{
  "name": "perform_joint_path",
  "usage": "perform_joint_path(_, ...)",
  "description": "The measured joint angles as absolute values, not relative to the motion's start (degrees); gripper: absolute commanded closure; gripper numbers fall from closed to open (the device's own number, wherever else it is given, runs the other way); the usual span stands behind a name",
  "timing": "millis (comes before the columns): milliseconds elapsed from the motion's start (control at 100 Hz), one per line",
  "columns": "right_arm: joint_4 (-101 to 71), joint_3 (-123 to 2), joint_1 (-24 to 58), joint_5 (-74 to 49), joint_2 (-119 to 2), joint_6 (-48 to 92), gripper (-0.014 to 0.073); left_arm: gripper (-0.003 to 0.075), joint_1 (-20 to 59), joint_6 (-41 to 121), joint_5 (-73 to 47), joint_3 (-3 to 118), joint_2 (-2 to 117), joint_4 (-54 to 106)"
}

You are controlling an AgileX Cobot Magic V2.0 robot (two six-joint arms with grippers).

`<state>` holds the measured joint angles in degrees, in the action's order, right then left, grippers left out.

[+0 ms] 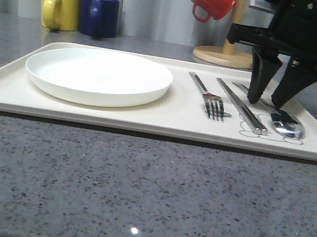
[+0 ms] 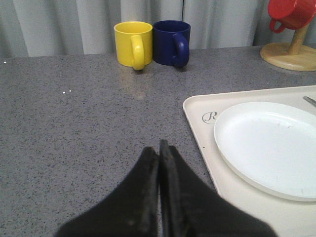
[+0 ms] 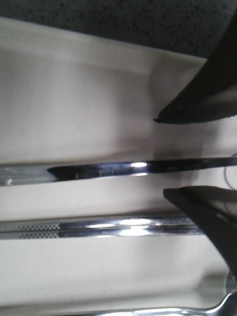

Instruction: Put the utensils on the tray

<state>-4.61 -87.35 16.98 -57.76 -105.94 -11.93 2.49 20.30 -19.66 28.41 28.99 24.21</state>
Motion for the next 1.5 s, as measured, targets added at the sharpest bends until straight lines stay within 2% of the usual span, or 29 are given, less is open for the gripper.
perform_joint_path(220,-0.8,-87.4,16.4,-57.2,-101.0,-11.9,0.0264,0.0739,2.5,20.3,-19.7,28.4,29.0,24.2)
perform_joint_path(480,3.4,-83.4,10.4,-56.8,-88.9,-11.8,0.0264,0.0739,2.5,20.3,-19.7,28.4,29.0,24.2)
perform_joint_path(660,5.7,-71.6,6.7,-52.0,-75.7,-11.8,0.0264,0.0739,2.5,20.3,-19.7,28.4,29.0,24.2)
perform_joint_path(1140,8.9,-35.9,6.5,-32.6,-34.9,-11.7,0.0269,0.0739,2.5,20.3,-19.7,28.4,29.0,24.2)
perform_joint_path(1210,9.4,-32.7,6.5,-30.2,-30.6,-11.7,0.0309,0.0739,2.5,20.3,-19.7,28.4,29.0,24.2)
perform_joint_path(1280,9.5,-30.3,6.5,-28.6,-27.4,-11.7,0.0393,0.0739,2.5,20.3,-19.7,28.4,29.0,24.2)
perform_joint_path(1450,9.7,-28.5,6.5,-26.9,-24.3,-11.7,0.0669,0.0739,2.5,20.3,-19.7,28.4,29.0,24.2)
perform_joint_path(1500,9.8,-28.3,6.5,-26.8,-24.3,-11.7,0.0658,0.0739,2.5,20.3,-19.7,28.4,29.0,24.2)
